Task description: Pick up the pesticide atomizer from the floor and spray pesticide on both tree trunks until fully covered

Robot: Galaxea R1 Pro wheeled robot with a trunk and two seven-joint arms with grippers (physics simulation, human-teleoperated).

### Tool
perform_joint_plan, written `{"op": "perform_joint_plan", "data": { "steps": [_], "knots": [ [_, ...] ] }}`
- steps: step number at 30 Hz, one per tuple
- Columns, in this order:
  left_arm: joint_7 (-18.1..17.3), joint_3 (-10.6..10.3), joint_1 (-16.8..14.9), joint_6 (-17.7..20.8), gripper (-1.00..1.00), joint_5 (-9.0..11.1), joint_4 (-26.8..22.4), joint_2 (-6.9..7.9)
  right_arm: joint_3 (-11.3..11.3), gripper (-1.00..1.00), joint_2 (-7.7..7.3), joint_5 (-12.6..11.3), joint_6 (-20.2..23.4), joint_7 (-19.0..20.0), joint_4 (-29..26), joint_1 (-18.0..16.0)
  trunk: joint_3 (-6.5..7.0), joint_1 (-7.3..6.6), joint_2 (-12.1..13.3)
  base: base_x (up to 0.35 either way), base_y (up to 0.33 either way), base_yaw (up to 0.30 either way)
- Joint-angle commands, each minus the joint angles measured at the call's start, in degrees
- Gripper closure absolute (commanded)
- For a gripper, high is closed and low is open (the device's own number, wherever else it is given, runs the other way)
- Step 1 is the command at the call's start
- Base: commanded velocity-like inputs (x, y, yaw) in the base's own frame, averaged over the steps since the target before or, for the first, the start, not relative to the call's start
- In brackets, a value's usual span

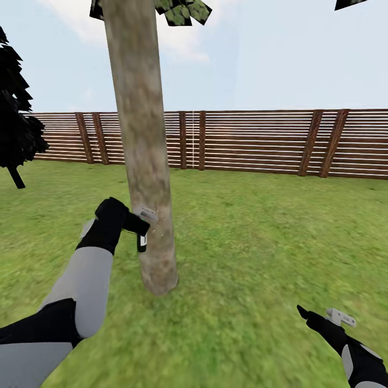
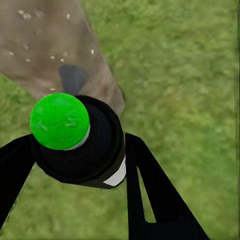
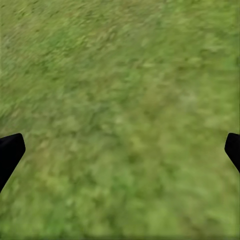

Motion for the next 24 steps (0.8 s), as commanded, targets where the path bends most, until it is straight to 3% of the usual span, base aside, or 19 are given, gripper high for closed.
{"op": "perform_joint_plan", "data": {
  "steps": [1, 5, 6, 10, 17, 24],
  "knots": [
    [-1.62, -0.57, -0.82, 0.04, 1.00, -1.87, -0.33, 0.03, 0.00, -1.00, 0.00, 0.00, -0.02, 0.00, 0.00, 0.00, 0.00, 0.00, 0.00, 0.000, 0.000, 0.000],
    [-7.68, -1.11, -2.18, 2.15, 1.00, -11.02, -2.73, 0.17, 0.00, -1.00, 0.00, 0.00, -0.03, 0.00, 0.00, 0.00, 0.00, 0.00, 0.00, 0.000, 0.000, 0.000],
    [-8.50, -1.13, -2.28, 2.30, 1.00, -12.29, -3.70, 0.17, 0.00, -1.00, 0.00, 0.00, -0.02, 0.00, 0.00, 0.00, 0.00, 0.00, 0.00, 0.000, 0.000, 0.000],
    [-10.44, -1.14, -4.10, 4.01, 1.00, -14.53, -4.68, 0.20, 0.00, -1.00, 0.00, 0.00, -0.02, 0.00, 0.00, 0.00, 0.00, 0.00, 0.00, 0.000, 0.000, 0.000],
    [-10.84, -1.15, -9.44, 6.21, 1.00, -15.27, -4.81, 0.31, 0.00, -1.00, 0.00, 0.00, -0.03, 0.00, 0.00, 0.00, 0.00, 0.00, 0.00, 0.000, 0.000, 0.000],
    [-10.89, -1.13, -13.43, 6.27, 1.00, -21.91, -4.75, 0.74, 0.00, -1.00, 0.00, 0.00, 0.03, 0.00, 0.00, 0.00, 0.00, 0.00, 0.00, 0.000, 0.000, 0.000]
  ]
}}
